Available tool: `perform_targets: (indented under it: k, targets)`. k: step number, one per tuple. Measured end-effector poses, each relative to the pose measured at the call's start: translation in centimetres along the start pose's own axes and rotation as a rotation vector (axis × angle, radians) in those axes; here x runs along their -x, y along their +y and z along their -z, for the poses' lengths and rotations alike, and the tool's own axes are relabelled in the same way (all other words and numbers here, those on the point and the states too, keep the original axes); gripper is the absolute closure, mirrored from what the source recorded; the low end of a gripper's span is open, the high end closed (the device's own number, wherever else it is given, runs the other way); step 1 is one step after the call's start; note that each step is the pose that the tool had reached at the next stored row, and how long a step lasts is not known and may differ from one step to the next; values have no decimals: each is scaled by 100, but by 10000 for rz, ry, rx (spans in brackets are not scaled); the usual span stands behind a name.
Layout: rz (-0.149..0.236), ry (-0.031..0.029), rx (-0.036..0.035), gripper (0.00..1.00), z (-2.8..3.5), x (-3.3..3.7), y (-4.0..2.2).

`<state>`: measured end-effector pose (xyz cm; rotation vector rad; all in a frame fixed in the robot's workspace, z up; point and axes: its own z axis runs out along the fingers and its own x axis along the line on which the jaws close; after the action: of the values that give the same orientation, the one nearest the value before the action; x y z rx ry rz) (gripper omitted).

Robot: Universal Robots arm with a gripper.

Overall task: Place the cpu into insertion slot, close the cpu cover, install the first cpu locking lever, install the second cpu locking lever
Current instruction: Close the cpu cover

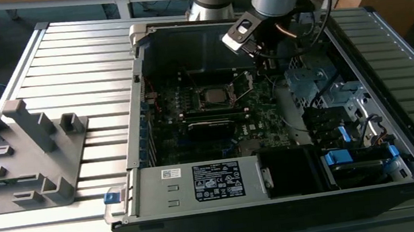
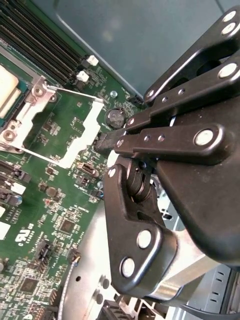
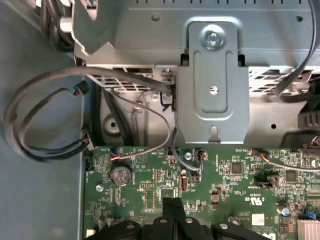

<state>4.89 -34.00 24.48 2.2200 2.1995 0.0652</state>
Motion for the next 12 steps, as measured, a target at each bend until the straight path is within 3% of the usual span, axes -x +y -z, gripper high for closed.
perform_targets:
  k: [7, 12]
  targets:
    - [-1, 13, 14, 89, 6, 2, -158]
    - [1, 23, 93, 89, 14, 4, -366]
